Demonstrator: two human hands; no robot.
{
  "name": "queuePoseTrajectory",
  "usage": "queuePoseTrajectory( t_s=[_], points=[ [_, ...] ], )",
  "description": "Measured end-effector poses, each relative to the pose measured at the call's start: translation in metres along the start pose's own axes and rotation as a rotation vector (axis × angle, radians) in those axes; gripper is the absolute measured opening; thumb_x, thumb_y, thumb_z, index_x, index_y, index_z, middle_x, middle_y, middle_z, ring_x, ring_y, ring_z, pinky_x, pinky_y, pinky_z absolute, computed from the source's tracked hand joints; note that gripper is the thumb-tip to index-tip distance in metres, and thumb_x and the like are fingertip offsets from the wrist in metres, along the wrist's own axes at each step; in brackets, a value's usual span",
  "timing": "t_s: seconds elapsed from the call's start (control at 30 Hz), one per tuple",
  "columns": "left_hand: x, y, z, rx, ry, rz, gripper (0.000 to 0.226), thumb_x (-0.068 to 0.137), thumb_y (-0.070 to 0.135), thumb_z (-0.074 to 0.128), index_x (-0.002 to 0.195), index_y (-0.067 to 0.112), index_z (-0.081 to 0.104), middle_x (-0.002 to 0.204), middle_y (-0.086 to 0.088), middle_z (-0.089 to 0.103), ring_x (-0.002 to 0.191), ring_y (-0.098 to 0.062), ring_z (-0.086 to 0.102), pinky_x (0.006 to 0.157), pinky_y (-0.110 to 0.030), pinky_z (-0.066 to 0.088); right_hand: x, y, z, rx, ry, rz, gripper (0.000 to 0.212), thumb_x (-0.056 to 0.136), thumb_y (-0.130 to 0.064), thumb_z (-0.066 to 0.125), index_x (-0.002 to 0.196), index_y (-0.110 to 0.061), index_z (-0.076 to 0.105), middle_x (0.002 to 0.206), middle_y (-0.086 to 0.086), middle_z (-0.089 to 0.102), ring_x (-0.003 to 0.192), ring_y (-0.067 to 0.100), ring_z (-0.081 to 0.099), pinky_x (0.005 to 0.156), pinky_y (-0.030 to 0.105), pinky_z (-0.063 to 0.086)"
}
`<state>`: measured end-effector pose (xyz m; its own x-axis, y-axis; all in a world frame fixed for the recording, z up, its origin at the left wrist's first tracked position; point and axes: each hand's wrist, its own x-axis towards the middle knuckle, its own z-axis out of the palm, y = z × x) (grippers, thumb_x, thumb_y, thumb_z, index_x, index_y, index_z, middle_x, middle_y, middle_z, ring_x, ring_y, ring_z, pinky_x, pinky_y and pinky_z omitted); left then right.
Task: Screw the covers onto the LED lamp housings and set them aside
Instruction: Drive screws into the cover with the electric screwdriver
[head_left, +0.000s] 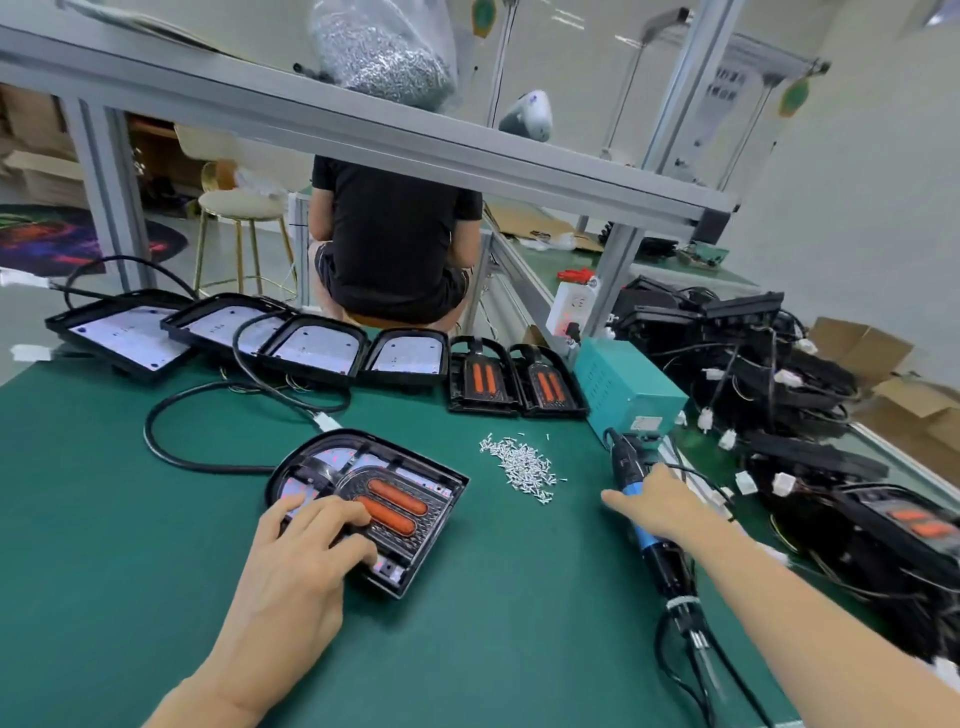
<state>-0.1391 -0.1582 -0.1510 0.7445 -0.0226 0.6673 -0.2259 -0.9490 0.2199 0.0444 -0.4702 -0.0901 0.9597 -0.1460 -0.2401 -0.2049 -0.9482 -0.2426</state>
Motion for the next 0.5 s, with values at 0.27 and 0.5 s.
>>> queuePoseTrajectory(
  t_s=[0.27, 0.5],
  points=[
    [0.000, -0.001, 0.002, -0.024, 0.057, 0.017, 0.043, 0.064, 0.006, 0.026, 0.067, 0.021, 0.066, 0.095, 0.002, 0.065, 0.095, -0.015, 0.047, 0.093, -0.037, 0.032, 0.009, -0.014, 0.010, -0.415, 0.110, -0.005, 0.066, 0.094, -0.059, 0.043, 0.132, -0.005, 0.037, 0.122, 0.008, 0.060, 0.110, 0.027, 0.061, 0.076, 0.031, 0.042],
    [0.000, 0.001, 0.000, -0.018, 0.048, 0.005, 0.042, 0.067, 0.006, 0.027, 0.069, 0.021, 0.066, 0.096, 0.002, 0.065, 0.093, -0.013, 0.047, 0.095, -0.039, 0.032, 0.013, -0.011, 0.015, -0.469, 0.088, -0.026, 0.049, 0.100, -0.048, 0.033, 0.137, -0.019, 0.045, 0.088, 0.005, 0.047, 0.087, 0.024, 0.054, 0.062, 0.032, 0.037]
  ],
)
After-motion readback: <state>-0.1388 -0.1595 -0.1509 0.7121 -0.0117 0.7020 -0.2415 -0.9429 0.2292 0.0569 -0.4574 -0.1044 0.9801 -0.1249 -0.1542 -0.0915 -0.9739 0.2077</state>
